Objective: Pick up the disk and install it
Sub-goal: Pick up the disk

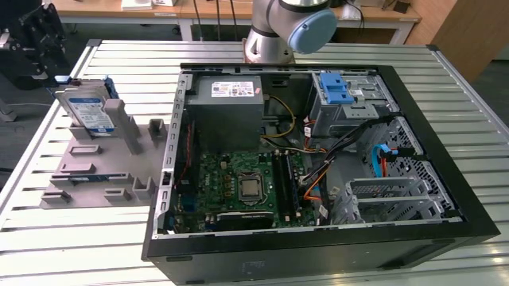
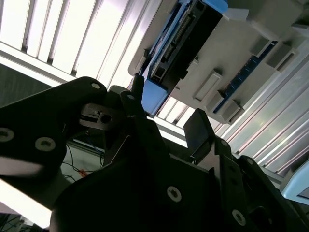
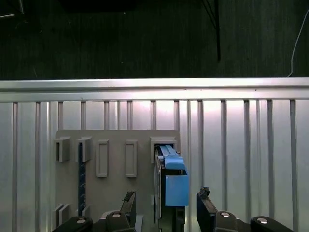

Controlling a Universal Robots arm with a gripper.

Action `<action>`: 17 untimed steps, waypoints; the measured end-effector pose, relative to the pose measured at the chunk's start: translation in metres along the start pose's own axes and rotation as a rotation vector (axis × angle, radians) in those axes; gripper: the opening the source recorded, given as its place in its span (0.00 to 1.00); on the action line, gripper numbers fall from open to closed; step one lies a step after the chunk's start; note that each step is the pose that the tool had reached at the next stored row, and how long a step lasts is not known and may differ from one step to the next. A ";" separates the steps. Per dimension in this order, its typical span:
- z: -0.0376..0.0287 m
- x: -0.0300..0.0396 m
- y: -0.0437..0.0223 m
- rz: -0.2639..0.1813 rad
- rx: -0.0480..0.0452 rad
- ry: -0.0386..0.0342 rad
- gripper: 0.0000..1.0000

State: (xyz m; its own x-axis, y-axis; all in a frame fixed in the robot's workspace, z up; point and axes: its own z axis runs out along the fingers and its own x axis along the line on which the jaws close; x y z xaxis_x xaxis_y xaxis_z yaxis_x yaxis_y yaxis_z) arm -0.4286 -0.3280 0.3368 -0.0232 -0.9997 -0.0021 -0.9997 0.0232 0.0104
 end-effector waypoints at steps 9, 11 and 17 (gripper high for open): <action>0.0072 -0.0006 0.0022 0.000 0.0119 0.0001 0.60; 0.0080 -0.0007 0.0024 0.000 0.0122 -0.0001 0.60; 0.0144 -0.0020 0.0052 0.000 0.0120 0.0001 0.60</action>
State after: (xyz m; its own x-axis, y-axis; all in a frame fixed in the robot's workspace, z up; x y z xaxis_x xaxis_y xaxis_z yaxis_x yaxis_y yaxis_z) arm -0.4338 -0.3259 0.3224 -0.0232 -0.9997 -0.0020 -0.9997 0.0232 -0.0016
